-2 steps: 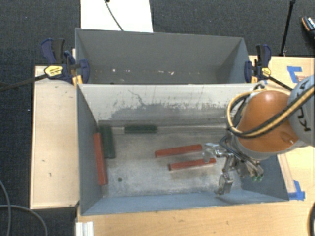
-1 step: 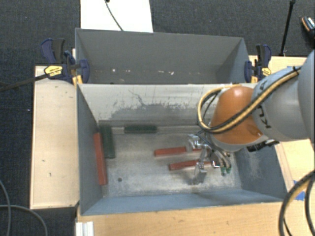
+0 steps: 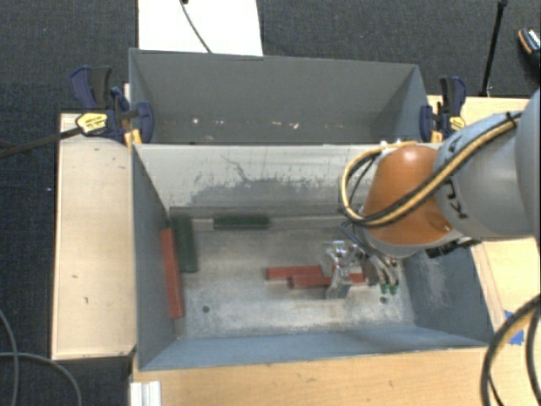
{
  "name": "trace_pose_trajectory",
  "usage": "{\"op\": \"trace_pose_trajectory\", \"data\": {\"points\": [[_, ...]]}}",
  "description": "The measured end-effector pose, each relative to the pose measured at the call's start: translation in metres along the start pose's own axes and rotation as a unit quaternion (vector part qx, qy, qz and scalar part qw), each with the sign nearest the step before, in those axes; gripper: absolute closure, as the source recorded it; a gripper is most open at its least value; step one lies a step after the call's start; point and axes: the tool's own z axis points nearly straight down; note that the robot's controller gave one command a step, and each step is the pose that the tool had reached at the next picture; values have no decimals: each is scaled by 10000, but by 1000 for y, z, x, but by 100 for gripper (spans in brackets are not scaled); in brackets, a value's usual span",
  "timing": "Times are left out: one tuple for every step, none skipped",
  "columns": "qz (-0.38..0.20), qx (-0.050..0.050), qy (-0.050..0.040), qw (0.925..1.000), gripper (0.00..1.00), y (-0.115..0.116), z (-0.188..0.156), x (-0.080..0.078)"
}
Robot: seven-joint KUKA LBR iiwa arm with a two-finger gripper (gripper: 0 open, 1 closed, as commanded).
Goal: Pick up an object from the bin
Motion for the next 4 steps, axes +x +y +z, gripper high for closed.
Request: {"op": "trace_pose_trajectory", "data": {"points": [[-78,0,15,10000,100,5,-148,-13],[-82,2,60,9999,0,5,-143,-11],[-92,2,60,9999,100,5,-143,-11],[-87,3,60,9999,0,5,-143,-11]]}}
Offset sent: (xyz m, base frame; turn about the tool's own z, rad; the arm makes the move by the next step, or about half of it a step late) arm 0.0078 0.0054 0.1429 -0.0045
